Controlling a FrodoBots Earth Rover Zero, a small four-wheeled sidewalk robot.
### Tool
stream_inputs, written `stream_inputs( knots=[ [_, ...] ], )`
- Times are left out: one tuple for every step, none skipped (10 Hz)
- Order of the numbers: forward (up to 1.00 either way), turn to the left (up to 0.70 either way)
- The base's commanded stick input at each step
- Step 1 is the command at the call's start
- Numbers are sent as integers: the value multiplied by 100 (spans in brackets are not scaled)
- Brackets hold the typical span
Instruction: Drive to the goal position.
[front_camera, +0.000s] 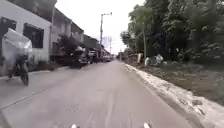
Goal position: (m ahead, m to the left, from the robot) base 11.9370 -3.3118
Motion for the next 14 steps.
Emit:
stream_inputs(
  knots=[
    [0,0],
    [0,0],
    [0,0],
    [0,0],
    [0,0],
    [0,0],
    [0,0],
    [4,0],
    [100,1],
    [100,1],
    [100,1],
    [100,1],
    [100,1],
    [100,1]
  ],
)
